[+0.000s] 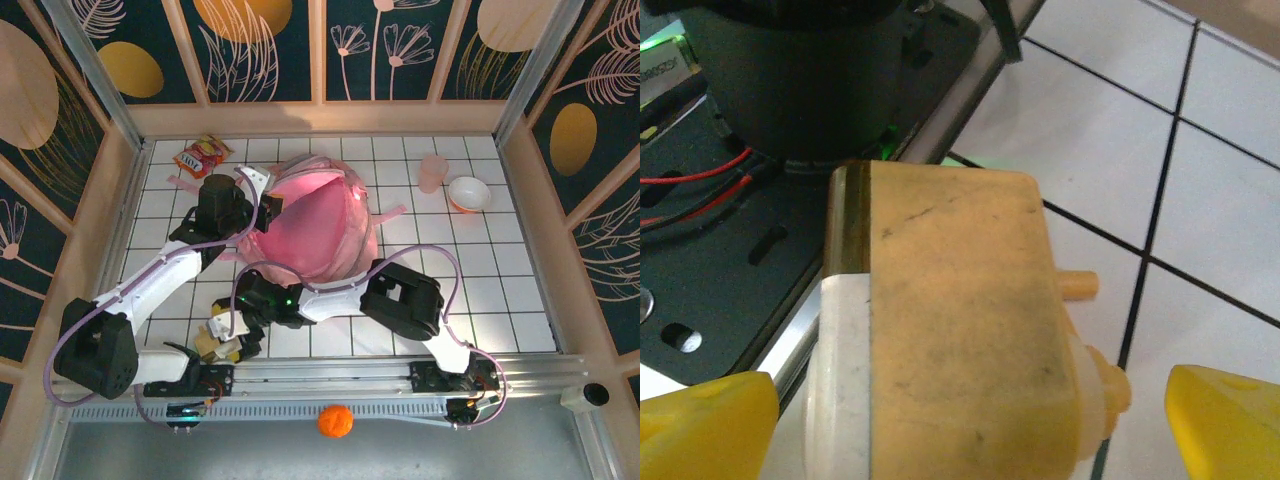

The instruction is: Pack the student bag

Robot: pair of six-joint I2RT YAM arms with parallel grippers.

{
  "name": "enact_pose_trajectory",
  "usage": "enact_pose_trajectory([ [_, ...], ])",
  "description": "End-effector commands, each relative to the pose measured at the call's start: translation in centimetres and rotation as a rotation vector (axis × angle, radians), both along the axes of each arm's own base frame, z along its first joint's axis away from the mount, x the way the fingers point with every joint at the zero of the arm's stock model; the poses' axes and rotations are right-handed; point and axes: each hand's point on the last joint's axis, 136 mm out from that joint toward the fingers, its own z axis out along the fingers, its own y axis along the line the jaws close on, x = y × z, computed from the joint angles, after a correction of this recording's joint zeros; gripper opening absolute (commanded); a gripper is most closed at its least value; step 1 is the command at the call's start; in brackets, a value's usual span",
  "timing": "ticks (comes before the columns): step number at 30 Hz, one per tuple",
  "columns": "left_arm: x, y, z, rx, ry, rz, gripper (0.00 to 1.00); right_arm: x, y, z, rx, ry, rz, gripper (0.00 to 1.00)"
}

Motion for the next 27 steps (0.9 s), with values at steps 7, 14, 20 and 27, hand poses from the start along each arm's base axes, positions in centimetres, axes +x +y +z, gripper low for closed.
enact_pose_trajectory([
  [7,0.1,-1.5,5.3,-0.104,-0.126,-0.07,0.0,-0.7,1.1,-1.2,-0.046,0.03,0.077,0.99],
  [14,0.0,-1.5,5.4,-0.108,-0.131,-0.075,0.0,-0.8,2.2,-1.7,-0.068,0.059,0.097,0.99],
  [20,0.0,-1.2,4.7,-0.084,-0.133,-0.065,0.01,-0.2,2.5,-2.2,-0.083,0.087,0.076,0.97],
  [27,0.2,-0.8,4.8,-0.055,-0.156,-0.045,0.01,0.1,2.4,-2.3,-0.109,0.1,0.062,0.86],
])
